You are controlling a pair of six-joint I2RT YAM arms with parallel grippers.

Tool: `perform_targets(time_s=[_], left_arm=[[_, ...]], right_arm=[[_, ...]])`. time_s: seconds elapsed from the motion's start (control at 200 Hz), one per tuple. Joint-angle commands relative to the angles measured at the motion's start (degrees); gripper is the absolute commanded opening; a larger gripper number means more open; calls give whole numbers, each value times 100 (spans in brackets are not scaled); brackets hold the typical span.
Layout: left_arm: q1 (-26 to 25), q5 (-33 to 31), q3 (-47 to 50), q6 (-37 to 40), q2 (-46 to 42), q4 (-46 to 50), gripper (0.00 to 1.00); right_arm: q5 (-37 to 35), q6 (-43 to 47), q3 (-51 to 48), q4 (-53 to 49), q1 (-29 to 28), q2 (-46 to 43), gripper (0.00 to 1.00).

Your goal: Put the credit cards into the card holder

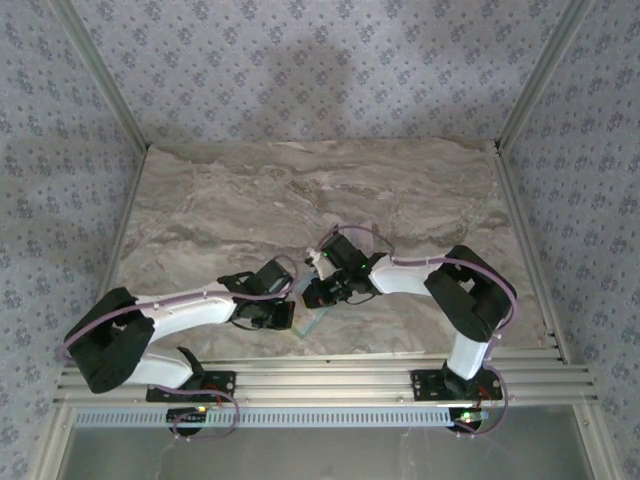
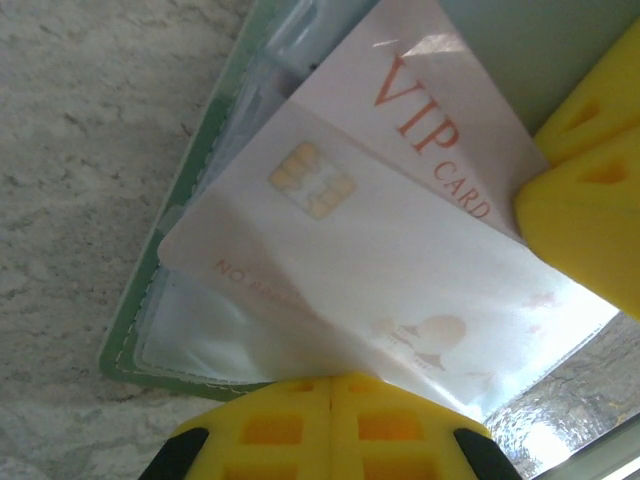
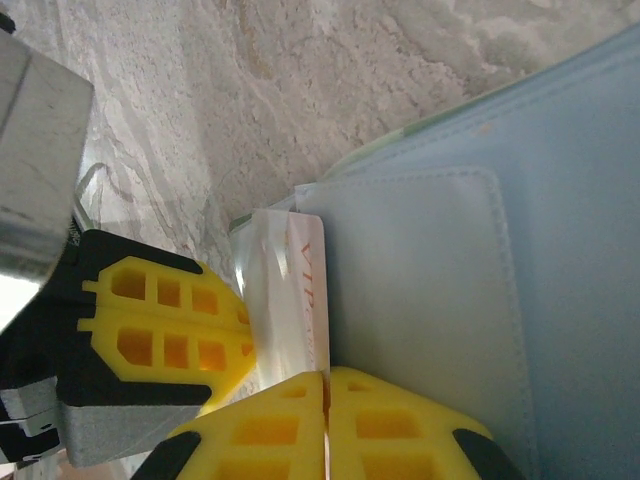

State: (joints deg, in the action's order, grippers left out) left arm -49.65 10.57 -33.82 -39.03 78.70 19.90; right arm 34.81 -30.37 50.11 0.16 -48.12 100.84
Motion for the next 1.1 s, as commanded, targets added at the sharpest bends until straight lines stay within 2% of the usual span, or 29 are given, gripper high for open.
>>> perform_targets(time_s=[0.0, 0.215, 0.48, 0.625, 0.844, 1.014, 1.094], left_arm=[[-63, -433, -14, 152, 418, -698, 0], [-51, -492, -37, 205, 486, -693, 0], [-46, -465, -11, 264, 479, -741, 0], [-45, -452, -73, 308, 583, -746, 0], [-43, -388, -155, 361, 731, -793, 0], [-45, -362, -199, 403, 781, -795, 0], [-45, -315, -218, 430, 796, -795, 0]], right_arm=[[712, 158, 45, -136, -598, 241, 15], [360, 265, -98, -499, -169, -306, 35], [-139, 568, 83, -1281, 103, -683, 48], [-661, 783, 231, -1885, 149, -928, 51], [-438, 733, 56, -1865, 414, -1217, 52], [-901, 742, -7, -2077, 543, -1683, 49], [-1557, 772, 39, -2335, 572, -1980, 48]])
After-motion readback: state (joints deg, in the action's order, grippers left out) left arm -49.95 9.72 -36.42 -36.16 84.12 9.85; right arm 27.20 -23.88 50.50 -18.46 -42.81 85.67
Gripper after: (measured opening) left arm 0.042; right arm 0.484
